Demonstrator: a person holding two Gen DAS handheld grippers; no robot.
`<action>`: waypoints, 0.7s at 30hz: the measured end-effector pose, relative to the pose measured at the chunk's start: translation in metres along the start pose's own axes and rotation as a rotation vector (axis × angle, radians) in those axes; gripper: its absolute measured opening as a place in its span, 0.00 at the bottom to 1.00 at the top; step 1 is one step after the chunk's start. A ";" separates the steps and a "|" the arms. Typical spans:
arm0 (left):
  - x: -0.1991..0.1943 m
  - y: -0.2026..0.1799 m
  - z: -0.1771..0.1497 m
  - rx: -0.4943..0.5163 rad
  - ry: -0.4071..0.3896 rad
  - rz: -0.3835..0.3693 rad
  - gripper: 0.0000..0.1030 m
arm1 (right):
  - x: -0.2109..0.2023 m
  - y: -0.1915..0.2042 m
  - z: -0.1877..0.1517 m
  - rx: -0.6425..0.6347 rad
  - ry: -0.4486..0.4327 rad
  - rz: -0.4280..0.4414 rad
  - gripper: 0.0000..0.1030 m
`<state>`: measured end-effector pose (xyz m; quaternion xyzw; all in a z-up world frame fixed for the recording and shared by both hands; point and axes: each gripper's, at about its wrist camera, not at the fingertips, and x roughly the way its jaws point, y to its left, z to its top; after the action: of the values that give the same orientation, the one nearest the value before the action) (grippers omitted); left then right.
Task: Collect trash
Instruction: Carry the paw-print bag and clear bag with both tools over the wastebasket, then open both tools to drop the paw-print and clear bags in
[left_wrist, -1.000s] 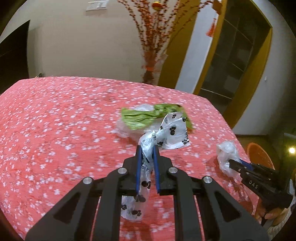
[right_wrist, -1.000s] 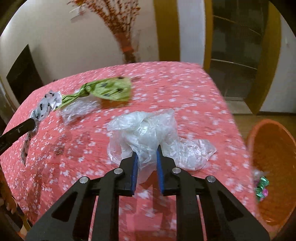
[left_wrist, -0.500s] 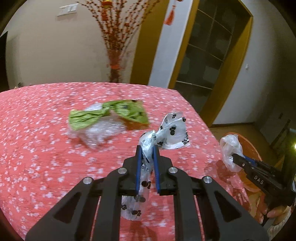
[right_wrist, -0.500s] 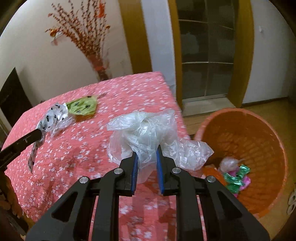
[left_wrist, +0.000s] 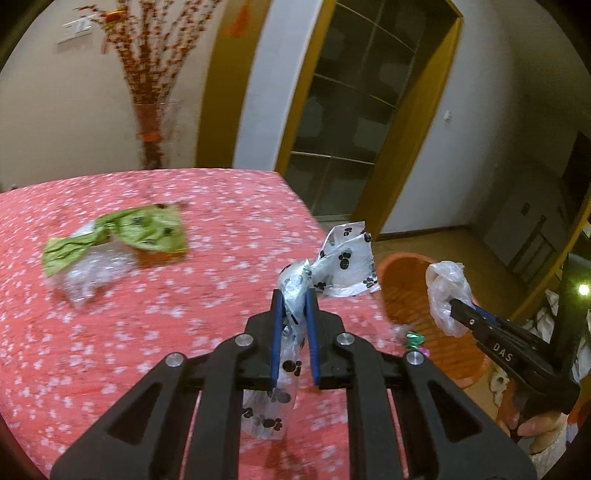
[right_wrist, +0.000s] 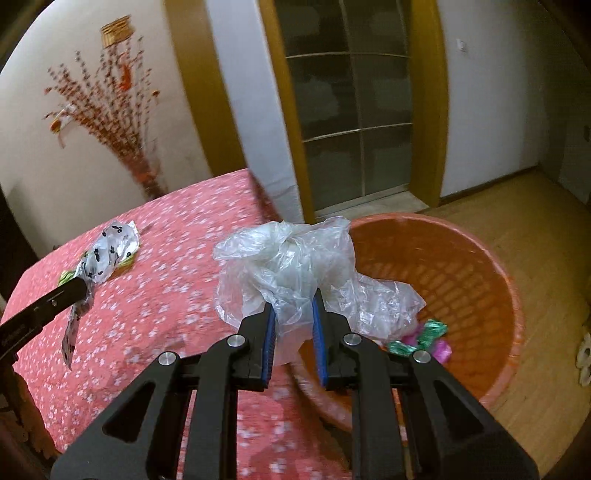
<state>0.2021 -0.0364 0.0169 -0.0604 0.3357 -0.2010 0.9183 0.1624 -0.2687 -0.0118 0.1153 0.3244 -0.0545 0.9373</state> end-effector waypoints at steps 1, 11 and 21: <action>0.004 -0.006 0.001 0.006 0.003 -0.009 0.13 | -0.001 -0.006 0.000 0.011 -0.003 -0.010 0.18; 0.033 -0.070 0.005 0.058 0.036 -0.116 0.13 | -0.007 -0.043 0.001 0.074 -0.018 -0.067 0.18; 0.066 -0.116 0.006 0.094 0.081 -0.189 0.13 | -0.012 -0.073 0.003 0.120 -0.034 -0.096 0.18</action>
<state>0.2135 -0.1691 0.0105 -0.0404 0.3558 -0.3045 0.8827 0.1417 -0.3397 -0.0148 0.1548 0.3095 -0.1208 0.9304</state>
